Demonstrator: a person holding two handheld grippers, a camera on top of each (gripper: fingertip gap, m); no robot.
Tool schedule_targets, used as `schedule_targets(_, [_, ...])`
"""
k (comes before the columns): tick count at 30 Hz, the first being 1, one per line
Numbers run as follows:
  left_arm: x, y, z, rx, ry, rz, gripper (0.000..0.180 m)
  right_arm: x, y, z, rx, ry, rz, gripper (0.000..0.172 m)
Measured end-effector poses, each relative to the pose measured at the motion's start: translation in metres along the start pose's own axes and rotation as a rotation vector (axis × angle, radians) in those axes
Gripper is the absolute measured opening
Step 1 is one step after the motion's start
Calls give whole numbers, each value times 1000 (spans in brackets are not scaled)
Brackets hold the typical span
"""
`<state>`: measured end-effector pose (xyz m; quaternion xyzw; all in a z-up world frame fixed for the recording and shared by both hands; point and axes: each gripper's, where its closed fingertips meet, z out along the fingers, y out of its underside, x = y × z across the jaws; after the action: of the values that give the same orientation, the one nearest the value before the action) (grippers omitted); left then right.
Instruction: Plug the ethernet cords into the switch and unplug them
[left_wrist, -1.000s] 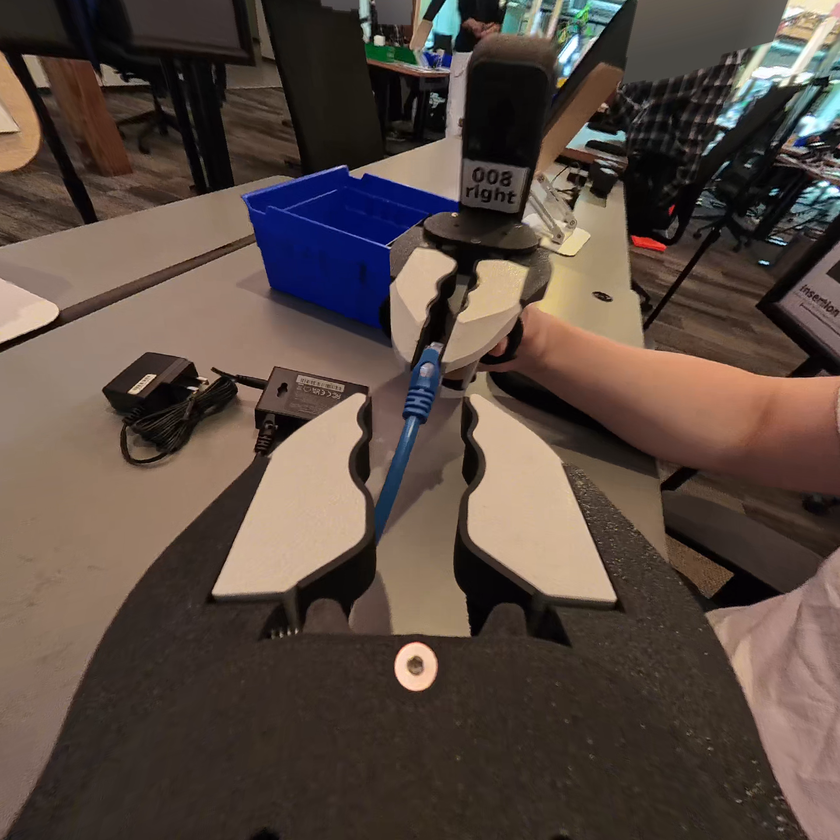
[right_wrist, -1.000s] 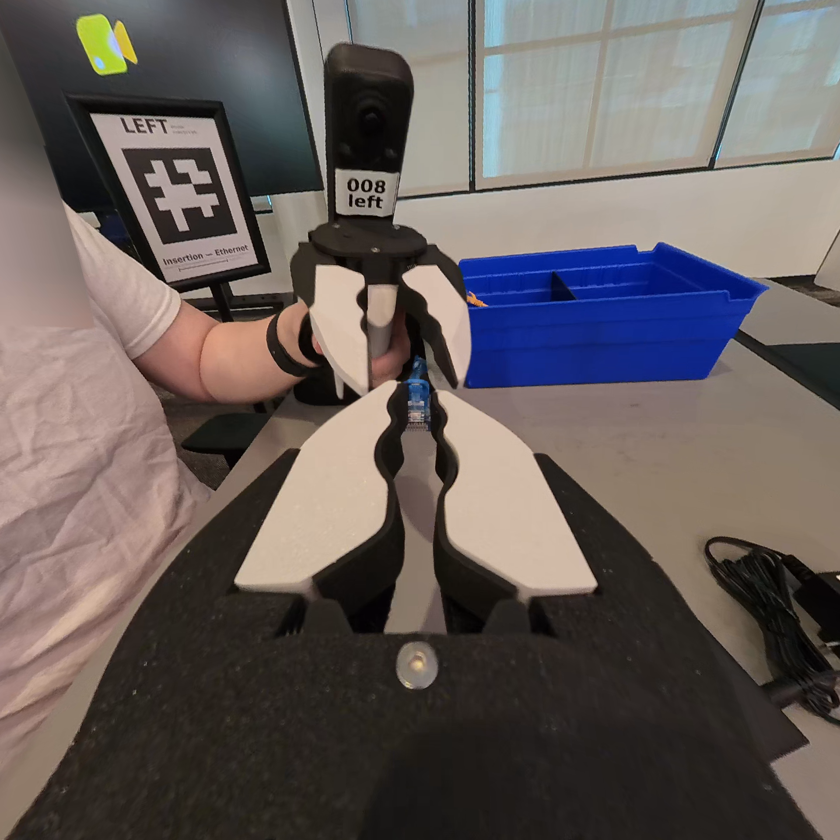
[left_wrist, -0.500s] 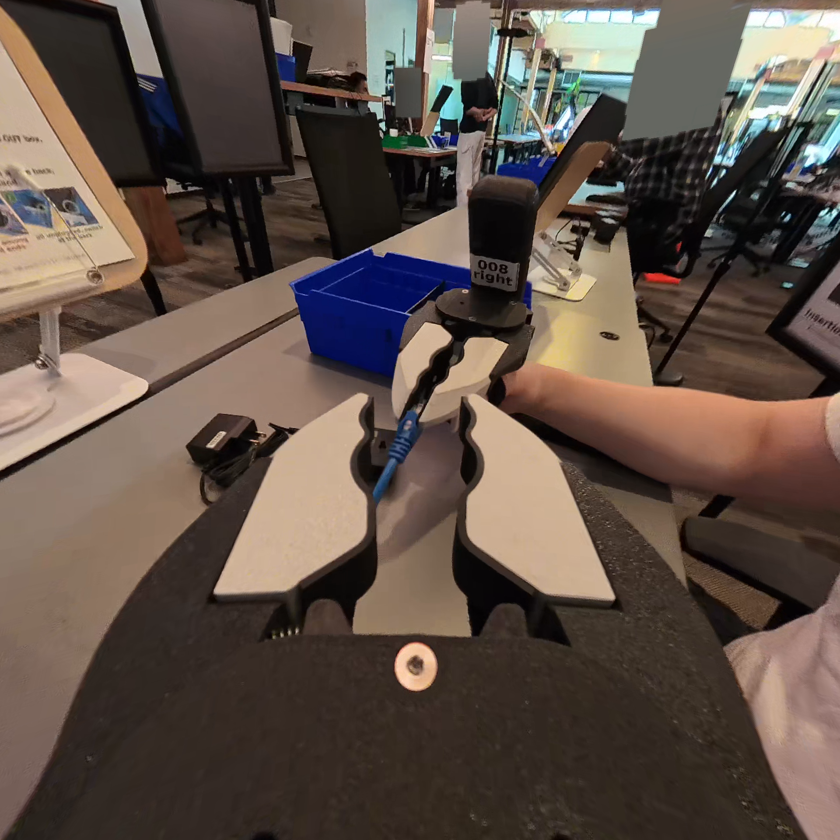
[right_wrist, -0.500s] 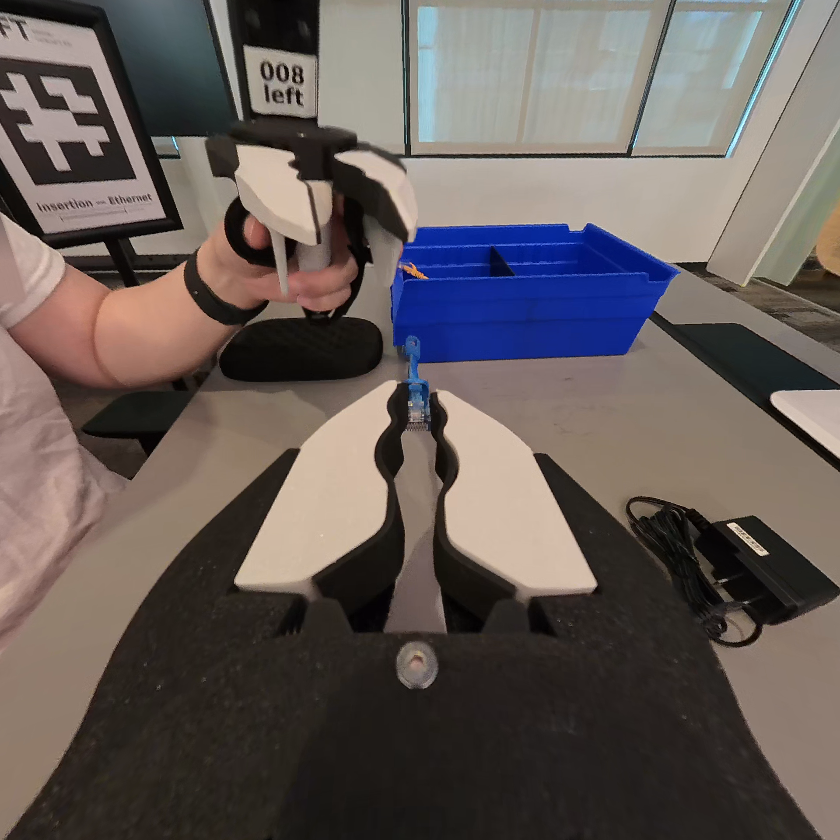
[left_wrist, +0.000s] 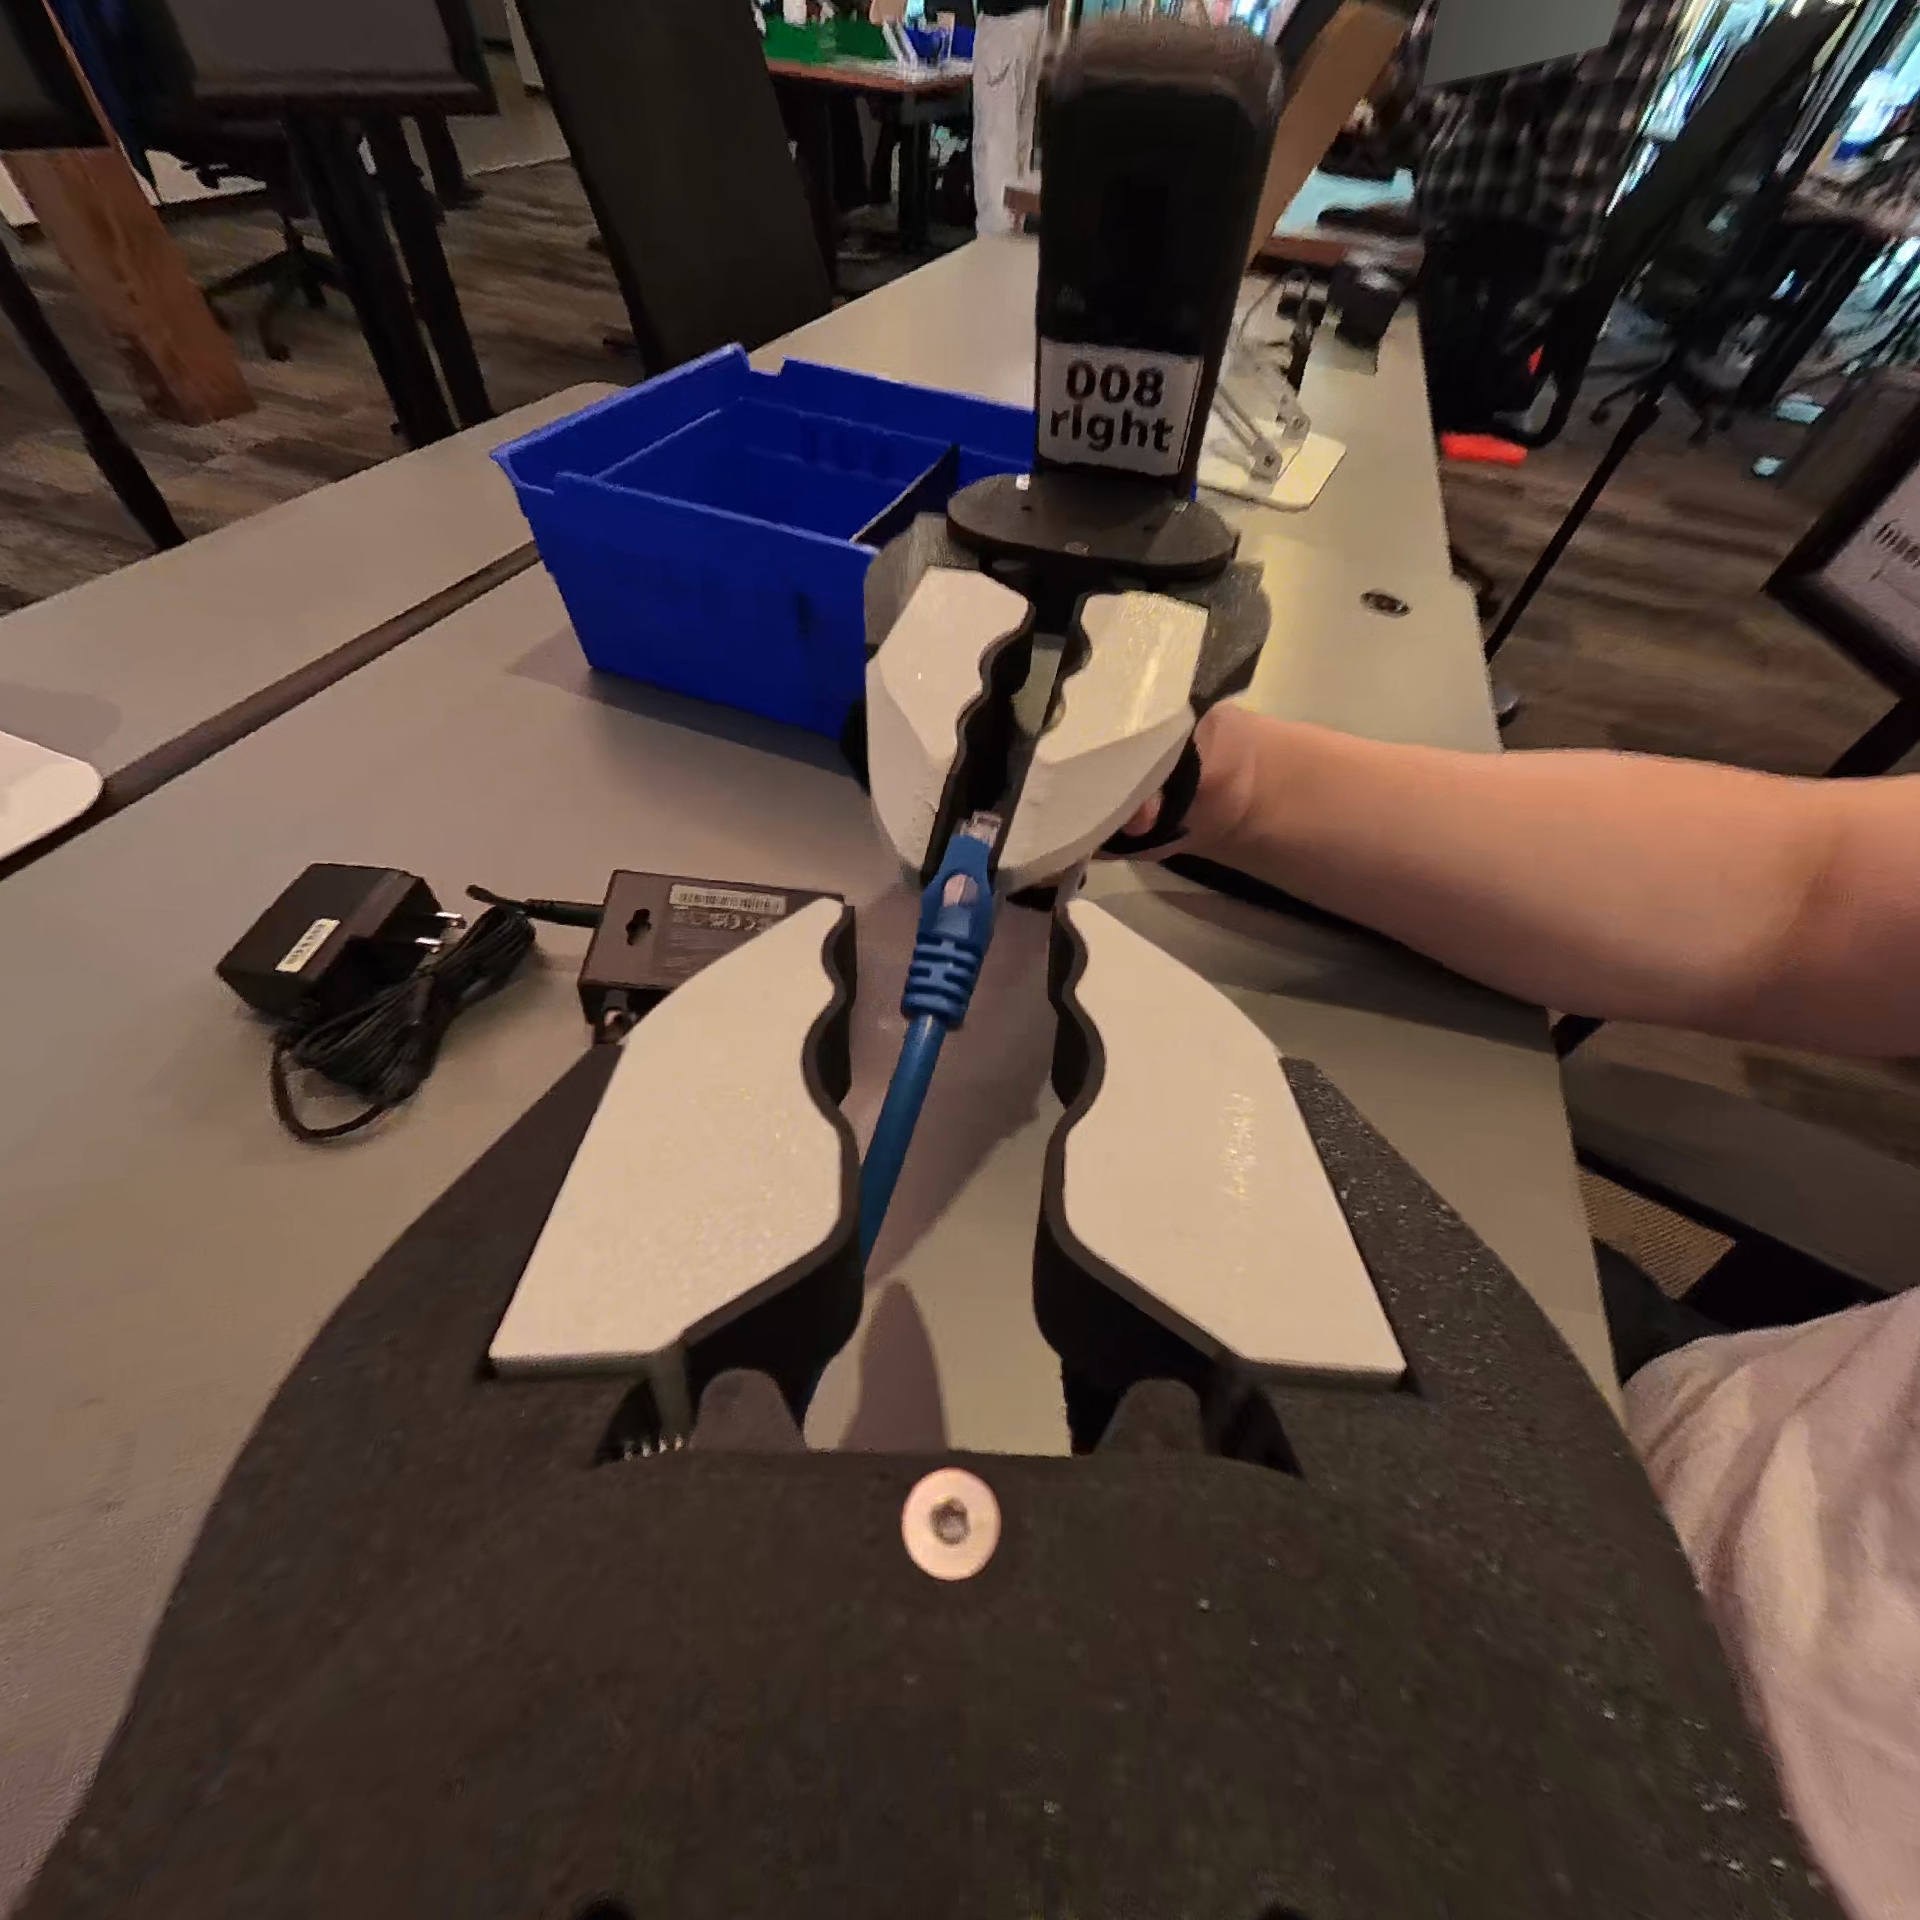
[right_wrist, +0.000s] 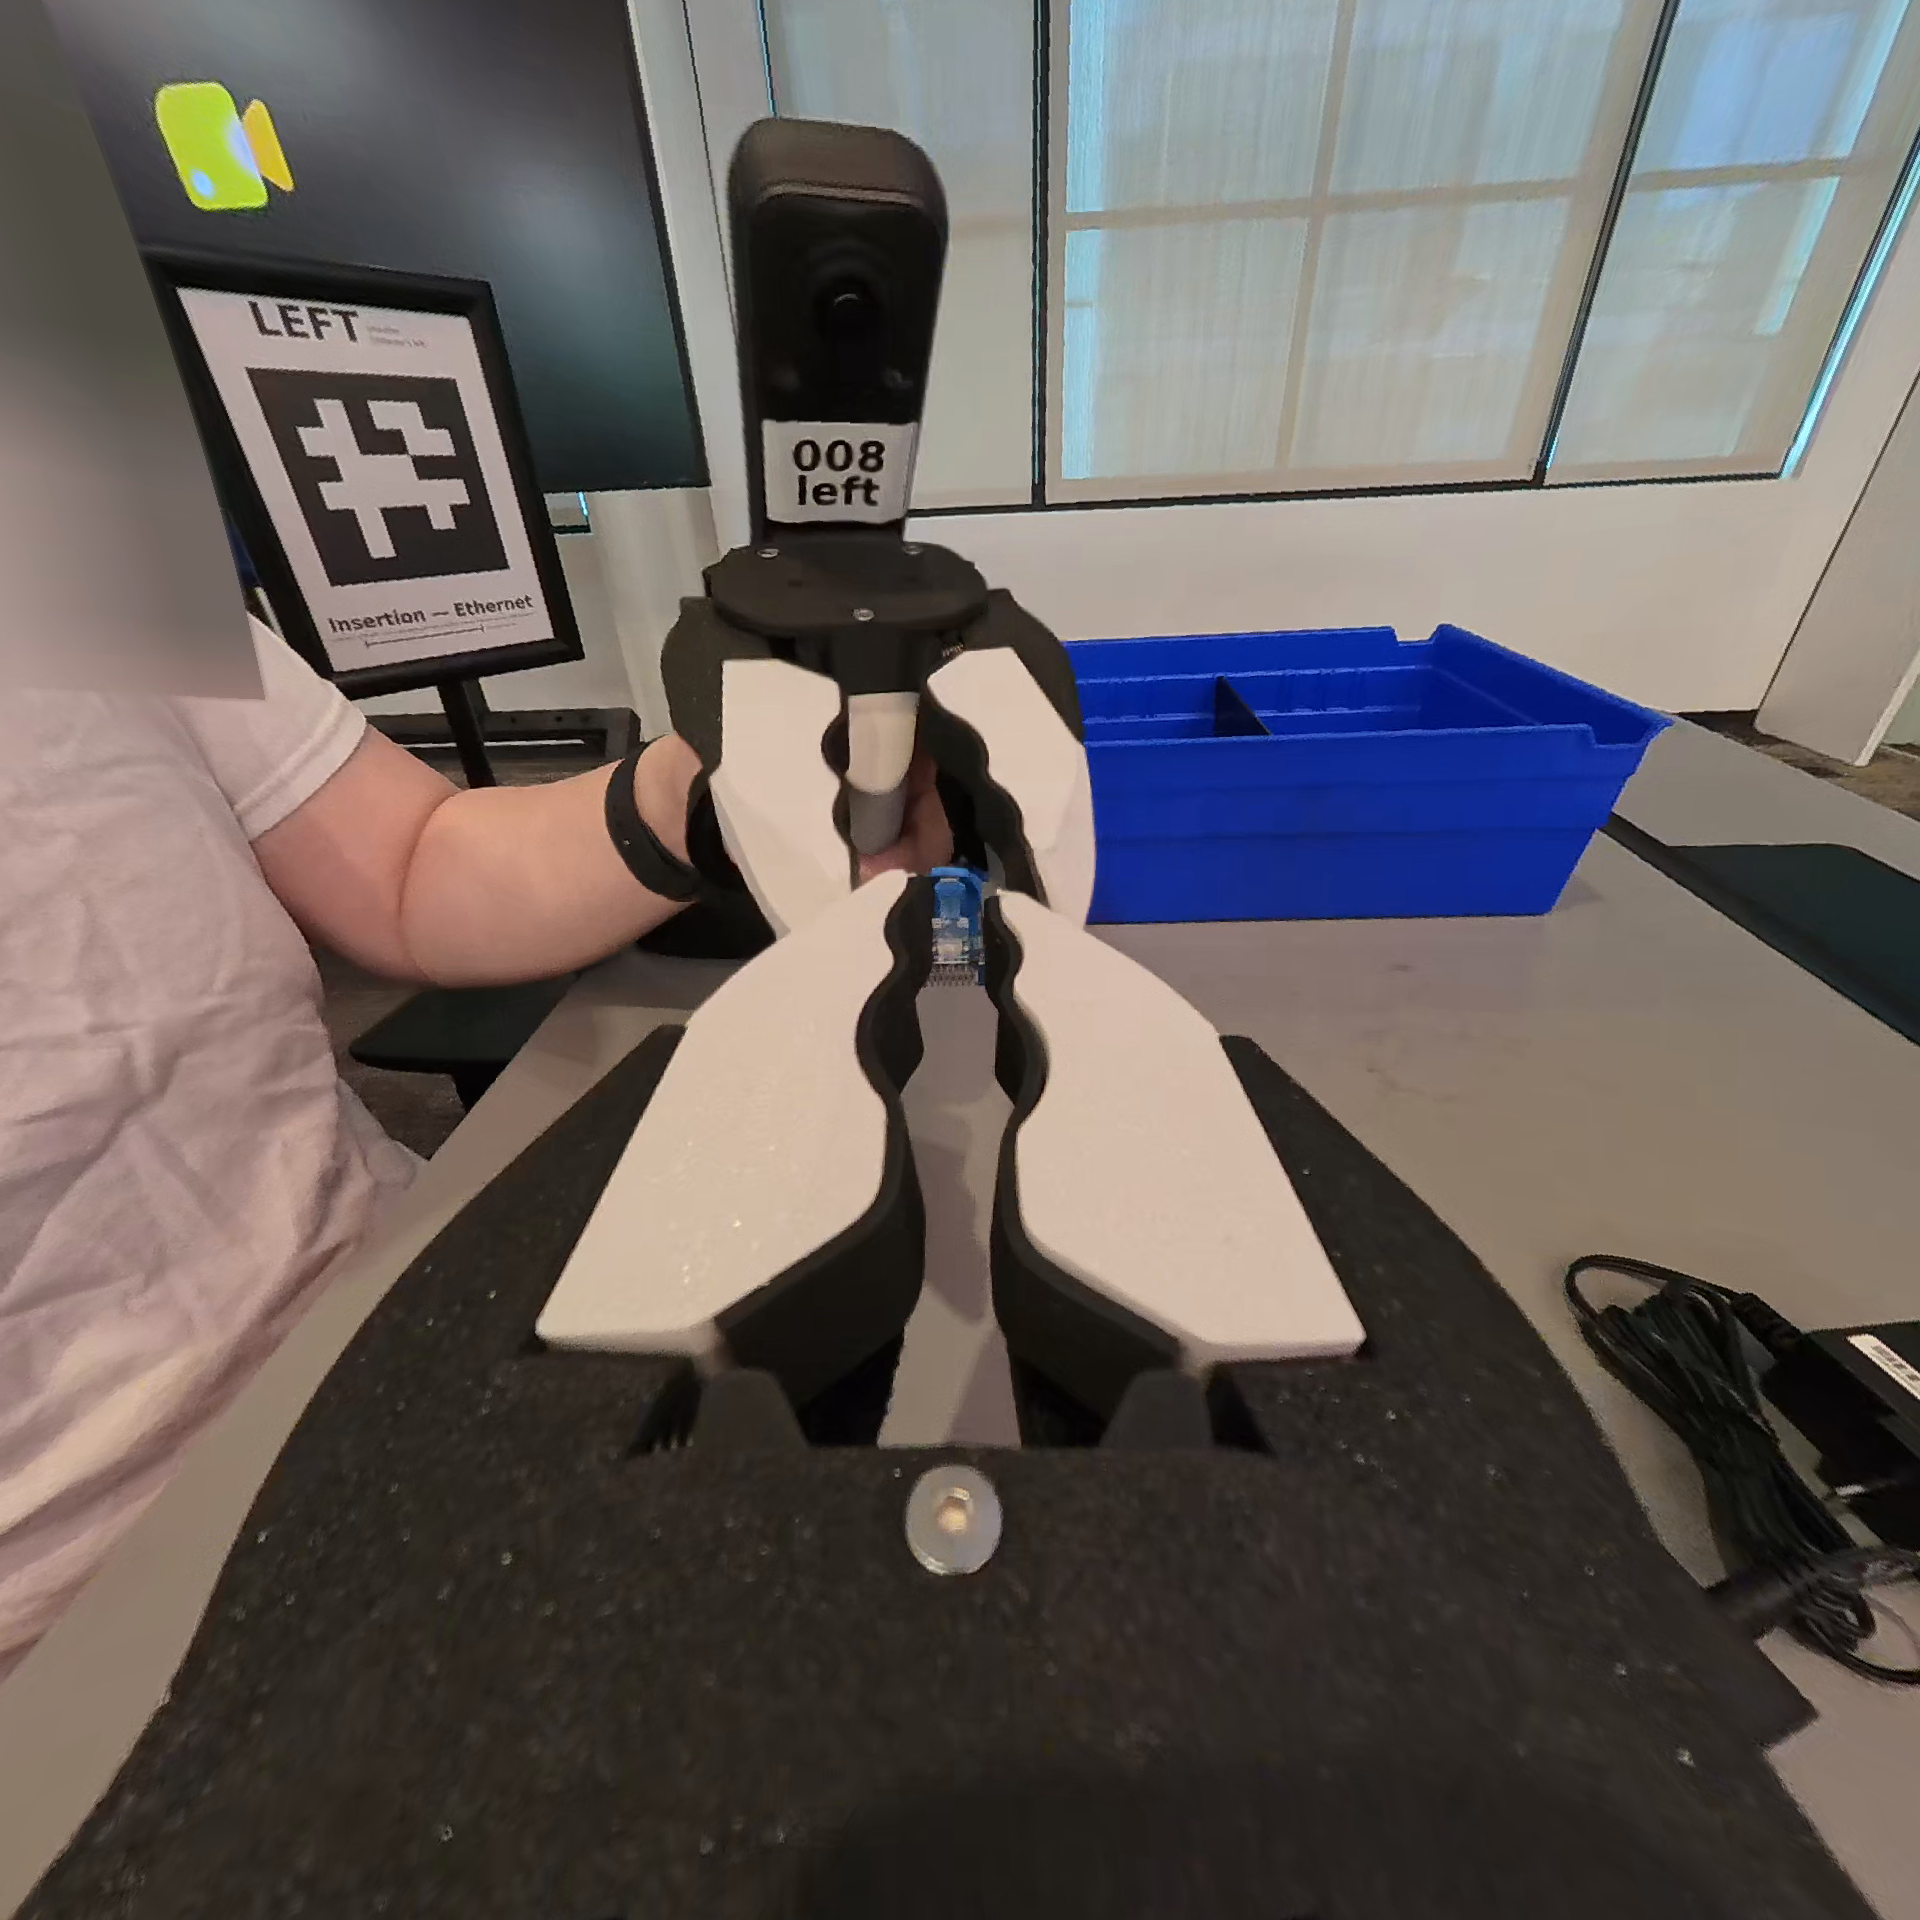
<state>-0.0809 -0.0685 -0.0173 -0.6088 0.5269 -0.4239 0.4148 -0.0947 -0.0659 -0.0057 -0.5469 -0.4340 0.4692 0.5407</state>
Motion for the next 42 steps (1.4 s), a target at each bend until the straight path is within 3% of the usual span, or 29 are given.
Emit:
schedule_targets(6, [4, -4, 0, 100, 54, -18, 29, -3, 1, 3, 19, -22, 17, 9])
schedule_targets(11, [3, 6, 6, 38, 41, 1, 31, -6, 1, 6, 32, -49, 34, 9])
schedule_targets(13, [5, 6, 6, 43, 65, -6, 18, -7, 1, 7, 35, -56, 35, 9])
schedule_targets(16, [9, 5, 6, 68, 107, -30, 13, -7, 0, 6, 51, -65, 42, 9])
schedule_targets(23, [6, 11, 7, 42, 100, -24, 12, -3, 0, 0, 36, -54, 57, 14])
schedule_targets(27, [2, 15, 4, 23, 87, -23, 12, 7, -1, -14, 15, -2, 78, 8])
schedule_targets(31, [0, 18, 5, 7, 71, -11, 12, 4, 6, -11, -13, -50, 185, 20])
schedule_targets(36, [1, 22, 7, -16, 78, -5, 12, 0, 13, -5, -80, -17, 29, 17])
schedule_targets(42, [2, 24, 8, -20, 87, -4, 12, -1, 19, -3, -118, -30, 52, 12])
